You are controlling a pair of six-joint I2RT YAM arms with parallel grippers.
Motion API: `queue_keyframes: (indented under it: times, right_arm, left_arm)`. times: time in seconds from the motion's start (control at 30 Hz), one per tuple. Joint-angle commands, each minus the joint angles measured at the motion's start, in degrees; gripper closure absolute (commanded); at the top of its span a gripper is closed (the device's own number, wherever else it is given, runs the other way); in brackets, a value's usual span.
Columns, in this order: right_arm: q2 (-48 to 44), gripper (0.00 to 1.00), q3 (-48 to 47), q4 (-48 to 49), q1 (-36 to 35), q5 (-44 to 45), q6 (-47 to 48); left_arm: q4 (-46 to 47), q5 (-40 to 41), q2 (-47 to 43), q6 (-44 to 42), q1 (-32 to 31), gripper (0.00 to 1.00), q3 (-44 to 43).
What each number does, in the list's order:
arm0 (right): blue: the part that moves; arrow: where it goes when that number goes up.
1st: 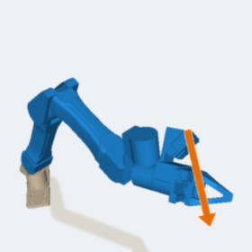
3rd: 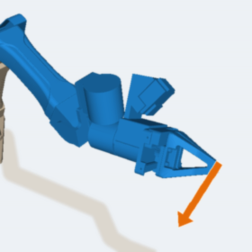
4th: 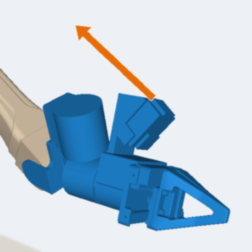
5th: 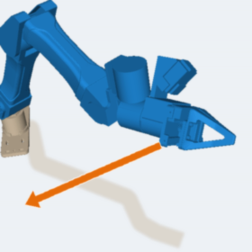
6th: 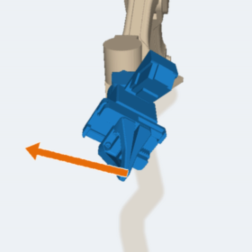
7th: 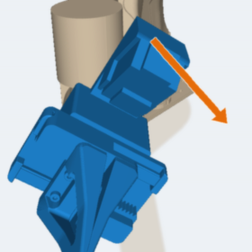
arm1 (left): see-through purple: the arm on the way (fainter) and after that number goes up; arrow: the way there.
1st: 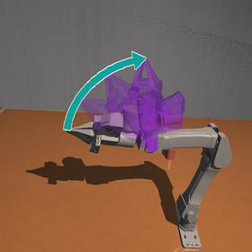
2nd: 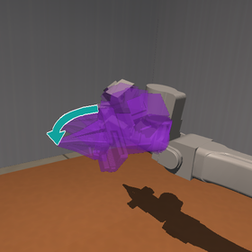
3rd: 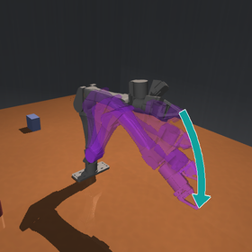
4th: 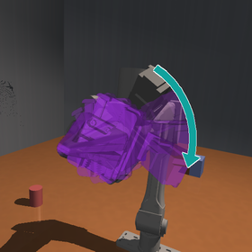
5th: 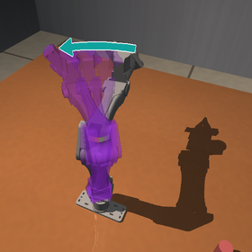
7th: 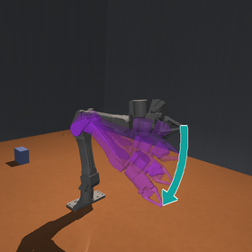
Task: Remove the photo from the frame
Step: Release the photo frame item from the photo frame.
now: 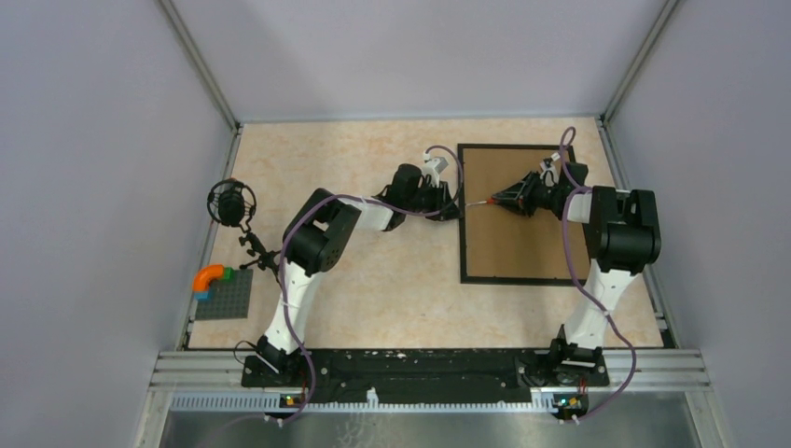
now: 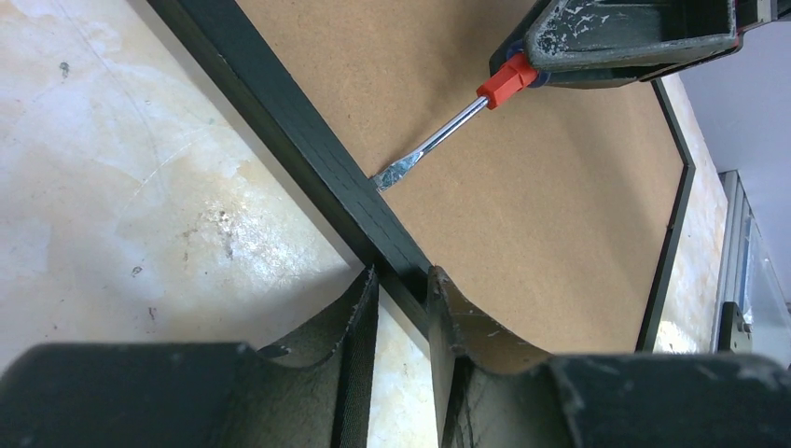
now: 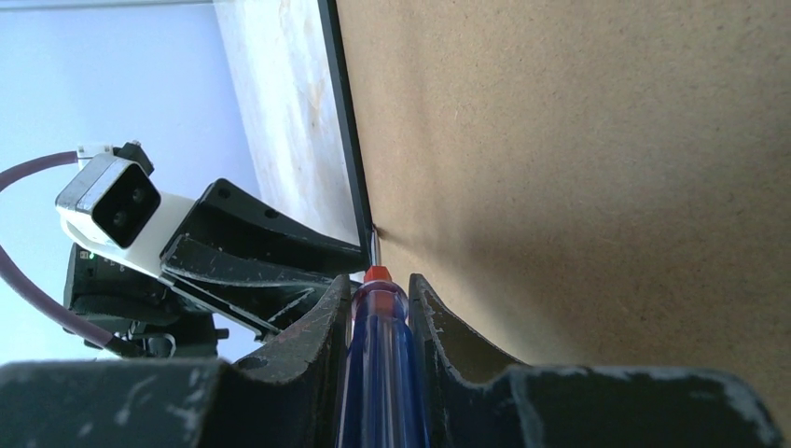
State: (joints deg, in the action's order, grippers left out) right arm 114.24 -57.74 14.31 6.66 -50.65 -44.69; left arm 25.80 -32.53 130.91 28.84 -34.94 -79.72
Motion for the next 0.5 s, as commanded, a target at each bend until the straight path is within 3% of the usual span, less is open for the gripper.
queue_keyframes:
  times: [0.0,0.47]
  right_arm:
    - [4.0,1.00,2.3,0.9,-1.7,3.7,1.8]
    - [-3.8,1.00,-1.2,-4.9,-8.3,6.3,4.4]
  left_arm:
    - [-6.4,0.3,3.6,-1.5,-0.6,0.68,2.2]
    - [-8.4,0.0,5.0,-3.0,-2.0,0.74,0.6]
